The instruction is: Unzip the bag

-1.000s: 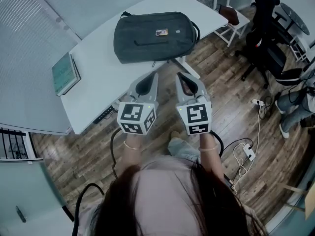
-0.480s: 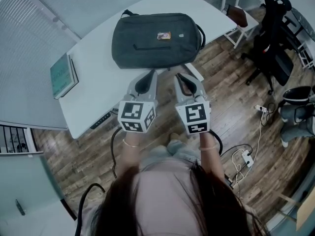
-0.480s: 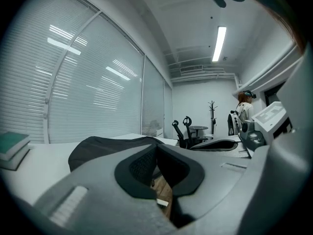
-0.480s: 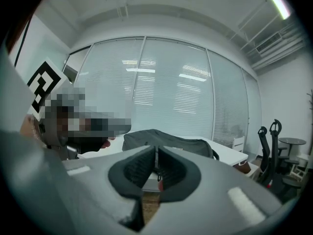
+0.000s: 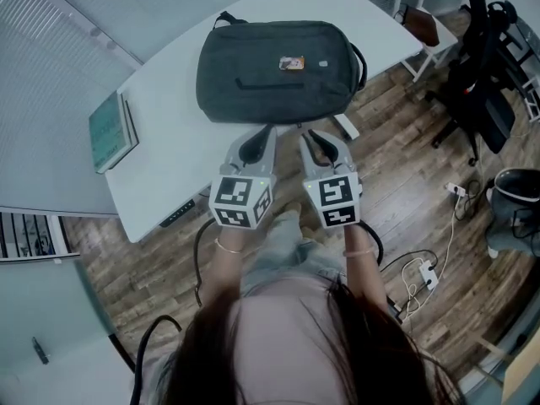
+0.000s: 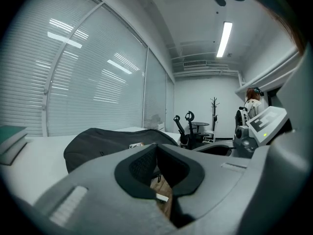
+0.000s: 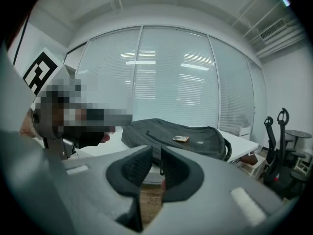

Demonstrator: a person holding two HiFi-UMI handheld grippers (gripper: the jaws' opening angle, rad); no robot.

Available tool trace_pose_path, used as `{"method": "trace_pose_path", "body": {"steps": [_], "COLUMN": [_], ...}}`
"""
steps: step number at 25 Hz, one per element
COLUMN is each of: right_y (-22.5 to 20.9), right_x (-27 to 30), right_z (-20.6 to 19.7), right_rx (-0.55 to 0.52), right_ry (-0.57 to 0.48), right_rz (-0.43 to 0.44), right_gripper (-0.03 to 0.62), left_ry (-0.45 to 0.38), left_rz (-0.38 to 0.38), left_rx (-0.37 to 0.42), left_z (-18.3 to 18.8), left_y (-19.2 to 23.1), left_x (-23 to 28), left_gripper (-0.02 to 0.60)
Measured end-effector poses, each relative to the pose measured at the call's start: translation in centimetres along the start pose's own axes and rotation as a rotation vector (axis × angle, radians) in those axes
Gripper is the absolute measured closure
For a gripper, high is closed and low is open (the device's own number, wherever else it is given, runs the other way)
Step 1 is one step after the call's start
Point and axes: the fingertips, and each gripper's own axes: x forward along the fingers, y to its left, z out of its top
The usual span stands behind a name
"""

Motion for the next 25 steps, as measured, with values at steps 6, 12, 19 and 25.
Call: {"method": "trace_pose_path", "body": {"steps": [6, 12, 19, 25], "right_y": [-0.4, -0.9, -1.4, -1.4], "right_x": [2.9, 5.4, 7.6, 8.8], "right_z": [-2.3, -5.1, -7.5, -8.7], "right_rx": [0.026, 0.060, 0.087, 0.143], "right_ry": [0.046, 0.096, 0.131, 0.129], "right_rz": [-0.007, -0.010, -0.009, 0.010], "right_gripper": [0.531, 0.507, 0.505, 0.491], "left_ry": [0.033, 0.061, 0.080, 0.095], "left_rz": [-0.033, -0.060, -0.086, -0.095], "left_rx": [-0.003, -0.005, -0.005, -0.013], "left_z": [-1.5, -2.7, -3.5, -4.0], "left_y": [1.4, 2.6, 2.9, 3.5], "left_x": [2.7, 5.2, 7.5, 8.6], "left_gripper": [0.569, 0.569, 0.569, 0.569]}}
